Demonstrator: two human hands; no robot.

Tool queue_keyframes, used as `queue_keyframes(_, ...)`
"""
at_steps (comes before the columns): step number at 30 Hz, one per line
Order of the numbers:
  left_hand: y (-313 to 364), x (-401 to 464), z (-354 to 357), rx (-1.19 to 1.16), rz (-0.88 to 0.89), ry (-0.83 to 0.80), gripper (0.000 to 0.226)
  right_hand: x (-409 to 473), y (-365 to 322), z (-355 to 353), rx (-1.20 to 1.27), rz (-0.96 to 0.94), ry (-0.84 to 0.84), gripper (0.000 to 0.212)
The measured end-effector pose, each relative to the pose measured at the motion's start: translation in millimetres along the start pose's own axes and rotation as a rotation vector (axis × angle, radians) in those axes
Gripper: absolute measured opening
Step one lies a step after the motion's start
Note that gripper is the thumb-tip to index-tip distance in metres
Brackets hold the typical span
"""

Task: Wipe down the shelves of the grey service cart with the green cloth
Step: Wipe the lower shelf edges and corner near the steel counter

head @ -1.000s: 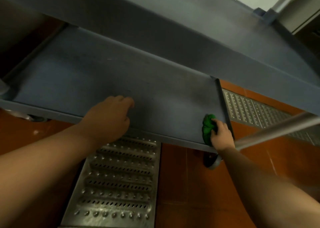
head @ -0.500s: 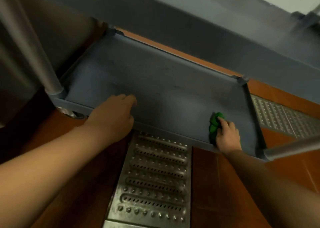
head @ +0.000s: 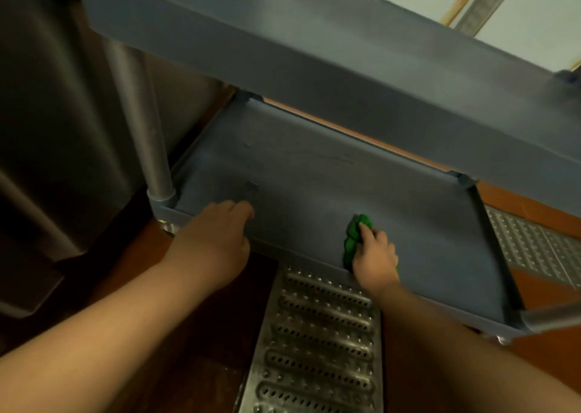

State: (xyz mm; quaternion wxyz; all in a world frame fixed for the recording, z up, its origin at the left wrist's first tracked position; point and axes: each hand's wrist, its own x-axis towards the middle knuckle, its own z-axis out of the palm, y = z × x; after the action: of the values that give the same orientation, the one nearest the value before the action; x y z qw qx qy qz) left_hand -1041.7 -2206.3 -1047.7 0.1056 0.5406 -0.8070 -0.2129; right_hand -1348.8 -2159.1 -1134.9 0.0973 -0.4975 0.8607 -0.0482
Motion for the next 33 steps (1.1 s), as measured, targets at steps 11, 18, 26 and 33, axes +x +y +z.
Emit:
queue_keyframes(11, -58.1, -11.7, -36.5, -0.111, -0.277, 0.065, 0.037, -2.2, -131.0, 25.6, -0.019, -0.101, -0.019, 0.060)
queue_keyframes(18, -76.2, -12.9, -43.6, -0.166, -0.303, 0.038, 0.049, -2.9, -225.6, 43.1, 0.005, -0.176, -0.025, 0.059)
queue_keyframes(26, -92.2, -11.1, -40.2, -0.187, -0.334, 0.124, 0.047, 0.1, -297.6, 63.3, 0.147, -0.504, -0.042, 0.050)
queue_keyframes(33, -65.9, -7.6, -30.1, -0.136, -0.325, 0.113, 0.039, 9.4, -268.3, 61.0, 0.049, -0.618, 0.021, 0.040)
